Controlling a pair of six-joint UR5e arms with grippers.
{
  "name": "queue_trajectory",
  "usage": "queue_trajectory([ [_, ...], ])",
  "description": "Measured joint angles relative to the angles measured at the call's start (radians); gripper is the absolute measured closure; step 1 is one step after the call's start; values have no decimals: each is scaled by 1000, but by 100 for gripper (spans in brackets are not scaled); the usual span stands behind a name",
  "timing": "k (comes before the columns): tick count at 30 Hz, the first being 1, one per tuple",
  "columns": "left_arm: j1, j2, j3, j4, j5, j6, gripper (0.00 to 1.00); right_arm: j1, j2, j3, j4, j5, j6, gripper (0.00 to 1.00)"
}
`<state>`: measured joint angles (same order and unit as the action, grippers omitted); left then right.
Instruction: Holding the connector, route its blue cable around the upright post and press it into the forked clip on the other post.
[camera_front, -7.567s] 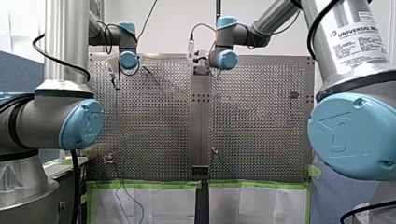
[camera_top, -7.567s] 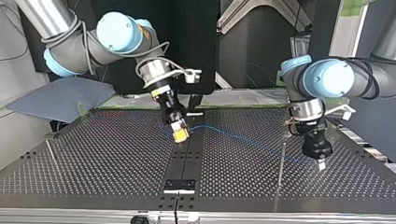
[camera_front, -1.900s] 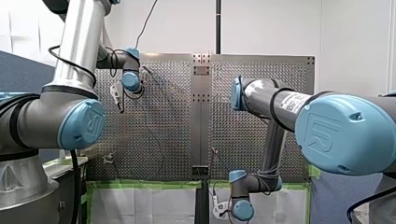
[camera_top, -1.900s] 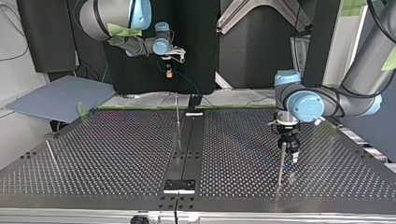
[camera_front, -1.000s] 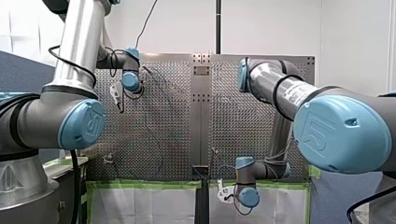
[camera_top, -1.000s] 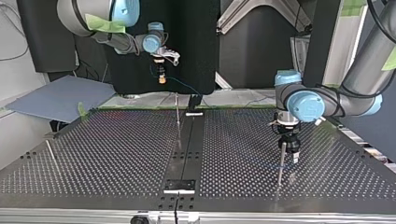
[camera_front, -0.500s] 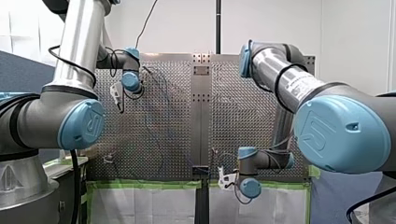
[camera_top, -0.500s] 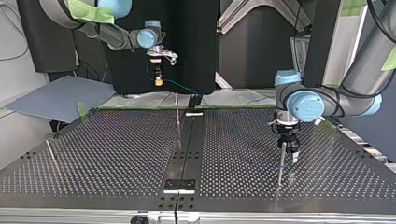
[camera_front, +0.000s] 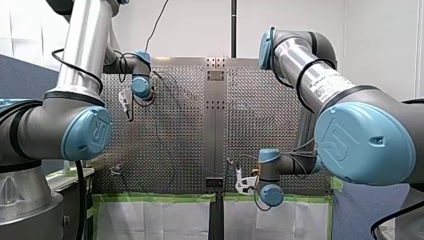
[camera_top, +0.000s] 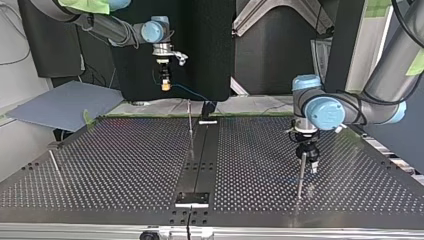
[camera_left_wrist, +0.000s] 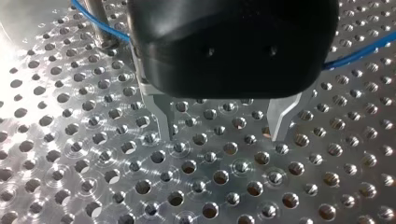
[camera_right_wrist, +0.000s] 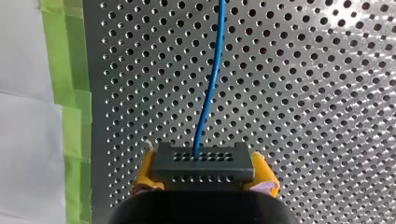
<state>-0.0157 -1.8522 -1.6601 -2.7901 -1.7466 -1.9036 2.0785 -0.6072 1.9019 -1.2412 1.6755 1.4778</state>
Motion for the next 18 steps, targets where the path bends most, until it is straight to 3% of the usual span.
queue_trajectory([
  [5, -5, 0, -1, -4, -3, 0, 2, -12, -1, 51, -7, -38, 2, 100],
  [11, -10, 0, -8, -3, -25, 1, 2, -26, -1, 107, -6, -57, -9, 100],
  [18, -14, 0, -10, -8, -22, -16, 2, -38, 0, 150, -5, -86, -21, 100],
])
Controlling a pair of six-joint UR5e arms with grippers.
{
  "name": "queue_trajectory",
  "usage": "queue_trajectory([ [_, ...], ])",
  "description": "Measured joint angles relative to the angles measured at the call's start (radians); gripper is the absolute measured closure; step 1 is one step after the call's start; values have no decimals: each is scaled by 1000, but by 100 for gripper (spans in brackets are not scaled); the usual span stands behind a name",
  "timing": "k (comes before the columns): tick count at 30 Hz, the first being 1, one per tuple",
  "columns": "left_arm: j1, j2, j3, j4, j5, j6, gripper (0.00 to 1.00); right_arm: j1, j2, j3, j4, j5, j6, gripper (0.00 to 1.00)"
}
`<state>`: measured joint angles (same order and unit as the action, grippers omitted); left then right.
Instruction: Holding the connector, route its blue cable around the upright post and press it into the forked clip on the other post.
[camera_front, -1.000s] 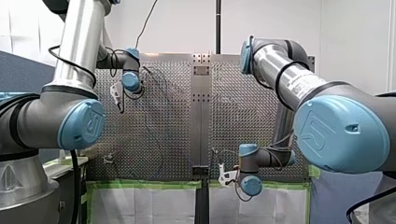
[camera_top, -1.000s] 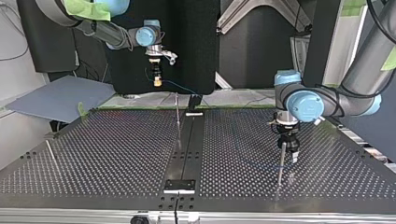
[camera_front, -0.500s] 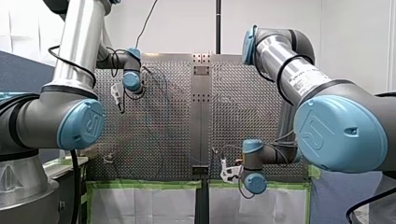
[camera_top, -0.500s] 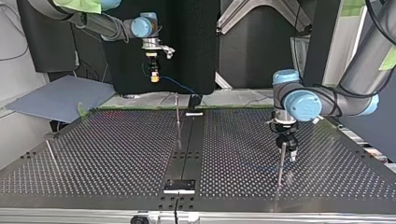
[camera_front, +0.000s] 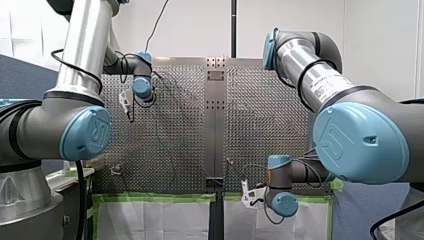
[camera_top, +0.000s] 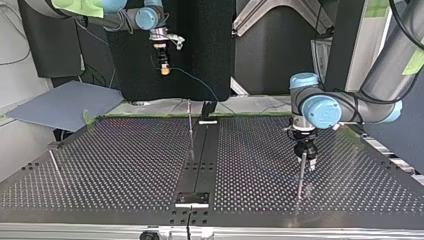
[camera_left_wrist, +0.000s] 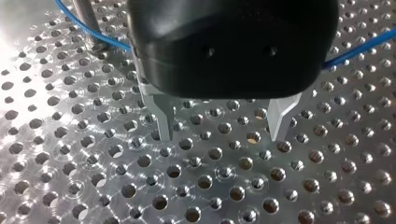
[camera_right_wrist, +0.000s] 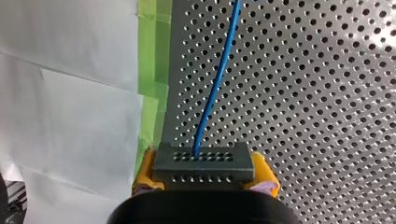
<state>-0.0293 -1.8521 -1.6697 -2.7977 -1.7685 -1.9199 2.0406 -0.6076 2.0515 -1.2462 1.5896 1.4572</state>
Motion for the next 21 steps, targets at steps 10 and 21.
queue_trajectory([
  [10, 5, -5, 0, 24, 34, -86, 2, -2, 0, 5, 0, -10, -14, 100],
  [21, 12, -73, 0, 67, 98, -172, 2, -1, 0, 5, -3, -16, -15, 100],
])
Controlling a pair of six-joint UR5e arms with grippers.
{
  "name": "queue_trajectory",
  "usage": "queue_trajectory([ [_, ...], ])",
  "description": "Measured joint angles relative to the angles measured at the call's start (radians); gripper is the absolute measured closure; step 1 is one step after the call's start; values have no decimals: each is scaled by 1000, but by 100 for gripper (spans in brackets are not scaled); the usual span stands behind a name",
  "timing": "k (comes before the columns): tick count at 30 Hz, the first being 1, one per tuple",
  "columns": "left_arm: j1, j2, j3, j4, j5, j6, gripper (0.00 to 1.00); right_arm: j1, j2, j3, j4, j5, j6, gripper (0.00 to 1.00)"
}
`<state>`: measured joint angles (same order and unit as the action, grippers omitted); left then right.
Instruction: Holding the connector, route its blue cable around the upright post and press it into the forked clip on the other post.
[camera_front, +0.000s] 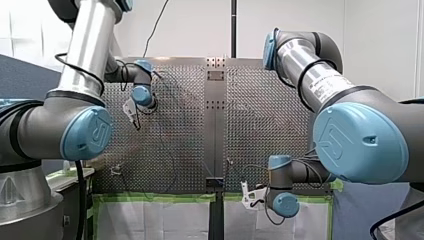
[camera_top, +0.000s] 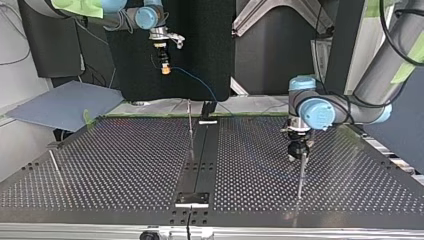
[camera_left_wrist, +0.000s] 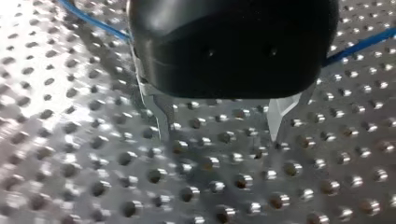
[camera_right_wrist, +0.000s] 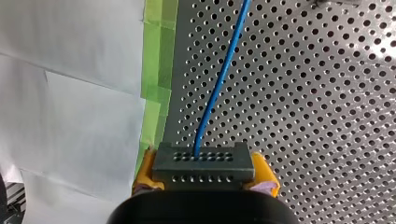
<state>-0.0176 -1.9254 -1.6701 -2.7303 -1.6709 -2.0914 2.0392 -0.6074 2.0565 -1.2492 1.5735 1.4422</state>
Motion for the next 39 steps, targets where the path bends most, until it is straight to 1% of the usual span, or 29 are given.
queue_trajectory([
  [2, -2, -6, 0, -2, 14, -19, 2, 0, 0, 0, 0, 0, 0, 100],
  [4, -4, -8, 0, -9, 16, -39, 2, 0, 0, 0, 0, 0, 0, 100],
  [6, -5, -9, 0, -18, 9, -57, 2, 0, 0, 0, 1, 0, -1, 100],
  [13, -5, -9, 0, -54, -45, -126, 2, 1, 0, 0, 3, 0, -4, 100],
  [21, 1, -9, -4, -62, -57, -197, 2, 3, 0, 0, 5, -1, -5, 100],
  [24, 5, -9, -17, -53, -49, -221, 2, 3, 0, 0, 5, -1, -5, 100],
  [30, 19, -9, -58, -11, -8, -270, 2, 5, 0, 0, 5, -1, -5, 100],
  [33, 23, -9, -69, 8, 9, -289, 2, 5, -1, 0, 5, -1, -5, 100],
  [39, 28, -9, -81, 52, 14, -341, 2, 6, 0, 0, 5, -1, -5, 100],
])
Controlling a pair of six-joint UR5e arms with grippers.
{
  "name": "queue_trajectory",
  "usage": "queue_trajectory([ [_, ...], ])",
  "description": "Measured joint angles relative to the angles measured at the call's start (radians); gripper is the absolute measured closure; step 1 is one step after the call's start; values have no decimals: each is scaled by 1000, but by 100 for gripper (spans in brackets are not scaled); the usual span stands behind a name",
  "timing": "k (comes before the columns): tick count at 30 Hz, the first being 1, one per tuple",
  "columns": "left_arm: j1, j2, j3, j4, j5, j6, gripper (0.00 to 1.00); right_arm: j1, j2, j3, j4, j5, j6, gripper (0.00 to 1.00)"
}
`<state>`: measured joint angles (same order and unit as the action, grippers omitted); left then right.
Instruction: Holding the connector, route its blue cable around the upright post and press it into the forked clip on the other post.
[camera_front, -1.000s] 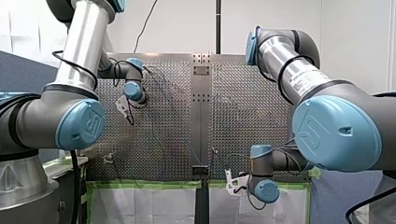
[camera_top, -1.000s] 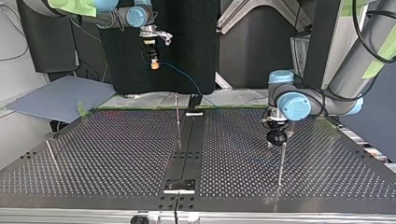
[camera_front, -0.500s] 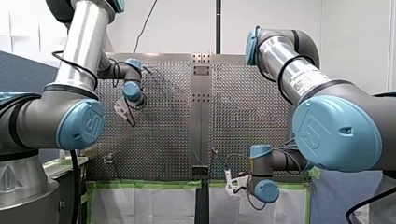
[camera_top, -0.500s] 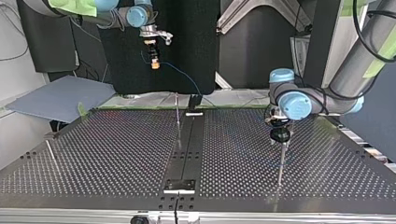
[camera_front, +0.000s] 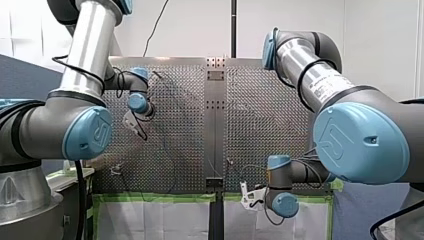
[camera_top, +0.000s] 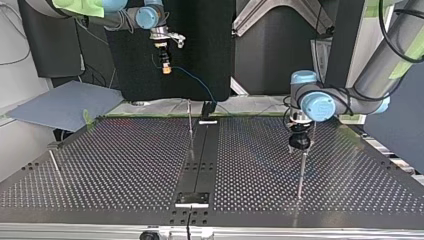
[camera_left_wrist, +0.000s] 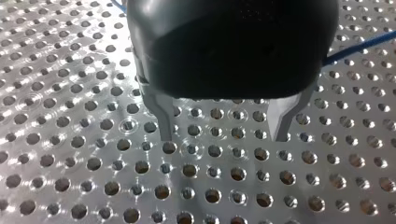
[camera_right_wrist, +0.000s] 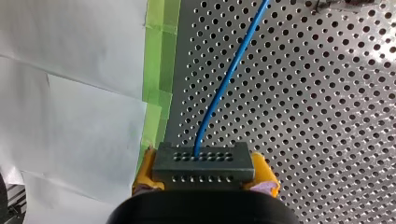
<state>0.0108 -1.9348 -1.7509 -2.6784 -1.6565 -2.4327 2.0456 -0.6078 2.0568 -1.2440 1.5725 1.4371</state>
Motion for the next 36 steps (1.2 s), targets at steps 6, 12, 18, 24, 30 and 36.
queue_trajectory([
  [6, 3, 0, -23, 43, 3, -54, 2, 1, 0, 0, 2, 1, -4, 100],
  [12, 3, 0, -29, 61, 28, -112, 2, 2, 0, 0, 3, 1, -5, 100],
  [18, 0, 0, -29, 61, 43, -165, 2, 2, 0, 0, 4, 1, -6, 100],
  [24, -3, 0, -30, 56, 35, -214, 2, 3, 0, 0, 4, 1, -6, 100],
  [30, -11, 0, -30, 38, 17, -248, 2, 3, 0, 0, 6, 1, -6, 100],
  [36, -21, 0, -27, 8, 1, -213, 2, 3, 0, 0, 6, 1, -6, 100],
])
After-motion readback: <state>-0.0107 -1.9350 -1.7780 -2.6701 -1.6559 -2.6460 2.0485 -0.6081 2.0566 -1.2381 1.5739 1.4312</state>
